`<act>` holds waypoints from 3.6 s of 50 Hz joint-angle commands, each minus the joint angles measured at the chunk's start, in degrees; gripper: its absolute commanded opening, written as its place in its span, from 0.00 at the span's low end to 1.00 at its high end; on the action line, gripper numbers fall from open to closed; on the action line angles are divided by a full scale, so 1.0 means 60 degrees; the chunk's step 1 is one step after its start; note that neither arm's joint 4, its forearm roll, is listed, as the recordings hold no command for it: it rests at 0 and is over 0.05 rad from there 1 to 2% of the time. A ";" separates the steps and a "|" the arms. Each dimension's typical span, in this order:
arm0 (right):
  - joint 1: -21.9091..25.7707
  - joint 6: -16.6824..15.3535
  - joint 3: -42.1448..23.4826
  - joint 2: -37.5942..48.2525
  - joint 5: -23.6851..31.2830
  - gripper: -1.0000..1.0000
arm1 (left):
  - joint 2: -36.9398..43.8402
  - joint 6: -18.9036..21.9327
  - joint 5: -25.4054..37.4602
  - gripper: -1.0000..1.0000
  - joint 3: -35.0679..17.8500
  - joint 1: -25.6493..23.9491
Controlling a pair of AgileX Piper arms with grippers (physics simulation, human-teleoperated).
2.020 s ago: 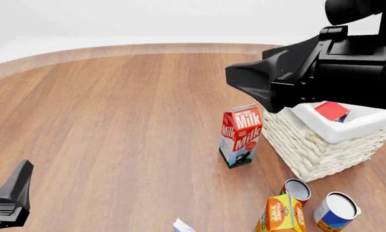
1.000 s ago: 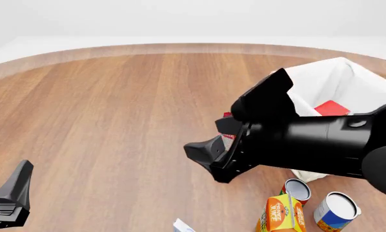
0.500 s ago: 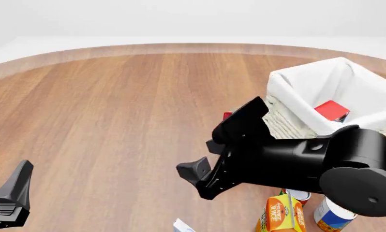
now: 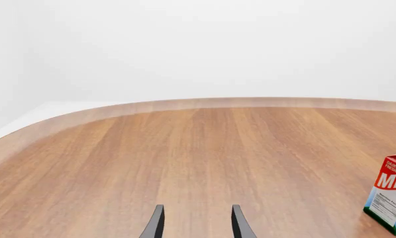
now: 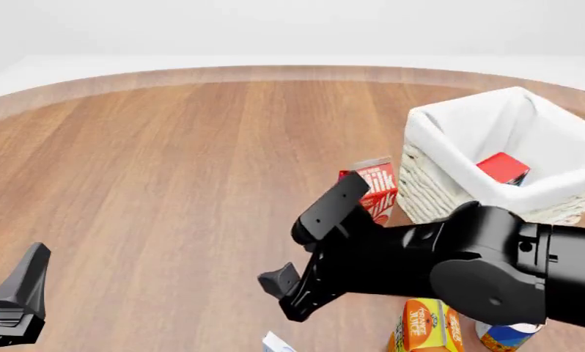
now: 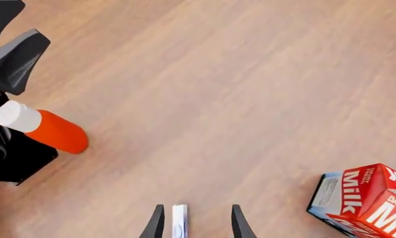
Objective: Pick up the cream cheese box and the butter, and put them in the basket.
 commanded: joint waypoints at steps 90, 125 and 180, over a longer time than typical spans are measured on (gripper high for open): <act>0.0630 0.0631 0.0858 0.2153 -0.1241 1.00 | 0.0000 0.0000 0.0000 1.00 0.0000 0.0000; 0.0759 0.0864 0.0885 0.2733 -0.1669 1.00 | 0.0000 0.0000 0.0000 1.00 0.0000 0.0000; 0.0785 0.0988 0.1160 0.3388 -0.2100 1.00 | 0.0000 0.0000 0.0000 1.00 0.0000 0.0000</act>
